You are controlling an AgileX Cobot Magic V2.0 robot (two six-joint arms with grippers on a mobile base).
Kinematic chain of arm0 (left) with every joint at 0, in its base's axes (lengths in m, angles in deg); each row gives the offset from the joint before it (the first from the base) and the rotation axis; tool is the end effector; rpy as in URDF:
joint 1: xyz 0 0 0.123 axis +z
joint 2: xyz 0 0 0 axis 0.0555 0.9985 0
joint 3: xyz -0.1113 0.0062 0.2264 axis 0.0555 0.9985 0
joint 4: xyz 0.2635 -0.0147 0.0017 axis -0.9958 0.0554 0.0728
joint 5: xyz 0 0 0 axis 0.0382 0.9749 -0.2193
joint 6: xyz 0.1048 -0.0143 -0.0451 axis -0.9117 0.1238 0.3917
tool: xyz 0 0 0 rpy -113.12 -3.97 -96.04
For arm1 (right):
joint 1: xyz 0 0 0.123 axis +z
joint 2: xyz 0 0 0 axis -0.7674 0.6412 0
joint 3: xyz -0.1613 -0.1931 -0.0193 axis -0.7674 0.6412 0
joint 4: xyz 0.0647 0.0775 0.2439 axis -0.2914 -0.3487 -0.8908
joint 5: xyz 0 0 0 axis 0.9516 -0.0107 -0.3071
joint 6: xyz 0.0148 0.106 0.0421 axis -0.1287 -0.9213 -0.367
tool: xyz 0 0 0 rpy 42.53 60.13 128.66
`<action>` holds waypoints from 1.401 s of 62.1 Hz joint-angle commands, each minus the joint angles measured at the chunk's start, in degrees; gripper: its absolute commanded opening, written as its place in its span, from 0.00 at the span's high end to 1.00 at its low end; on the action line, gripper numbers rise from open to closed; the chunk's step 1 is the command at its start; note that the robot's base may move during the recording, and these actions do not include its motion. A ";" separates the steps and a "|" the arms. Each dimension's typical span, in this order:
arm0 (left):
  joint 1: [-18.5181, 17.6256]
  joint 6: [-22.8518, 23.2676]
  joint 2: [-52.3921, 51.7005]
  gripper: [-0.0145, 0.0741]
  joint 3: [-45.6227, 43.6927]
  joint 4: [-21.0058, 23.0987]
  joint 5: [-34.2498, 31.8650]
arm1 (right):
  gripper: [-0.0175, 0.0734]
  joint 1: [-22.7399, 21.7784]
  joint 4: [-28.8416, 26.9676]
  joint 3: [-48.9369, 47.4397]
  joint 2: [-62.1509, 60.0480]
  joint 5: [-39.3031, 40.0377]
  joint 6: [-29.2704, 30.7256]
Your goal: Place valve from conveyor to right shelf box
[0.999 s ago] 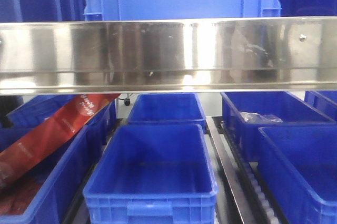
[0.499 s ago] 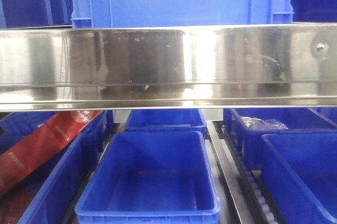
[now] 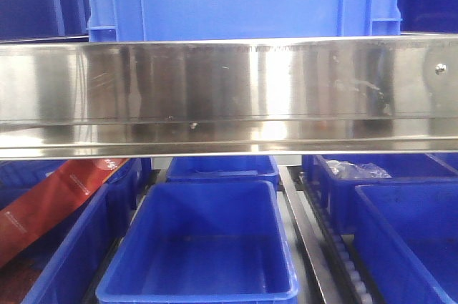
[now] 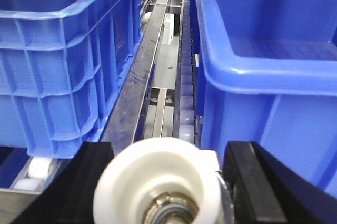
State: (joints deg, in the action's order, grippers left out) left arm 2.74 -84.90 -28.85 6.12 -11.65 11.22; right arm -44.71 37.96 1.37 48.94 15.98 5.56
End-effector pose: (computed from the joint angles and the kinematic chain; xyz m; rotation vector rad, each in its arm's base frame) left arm 0.1483 -0.0023 0.3470 0.0675 1.7800 0.0297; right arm 0.1804 0.0218 0.3425 -0.1119 1.8826 0.1066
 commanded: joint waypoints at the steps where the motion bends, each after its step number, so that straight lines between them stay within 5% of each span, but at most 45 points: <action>1: -0.19 0.23 -0.27 0.96 -0.35 0.32 -3.03 | 0.99 -0.11 0.38 -0.48 -0.44 4.61 0.32; 87: -2.15 0.23 -0.16 0.96 -0.72 2.12 -4.67 | 0.98 0.76 -0.70 -1.32 -0.43 5.06 0.32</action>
State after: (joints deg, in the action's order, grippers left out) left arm 1.81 -84.90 -28.85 6.12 -11.15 9.86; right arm -44.49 37.86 1.37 48.94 16.21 5.56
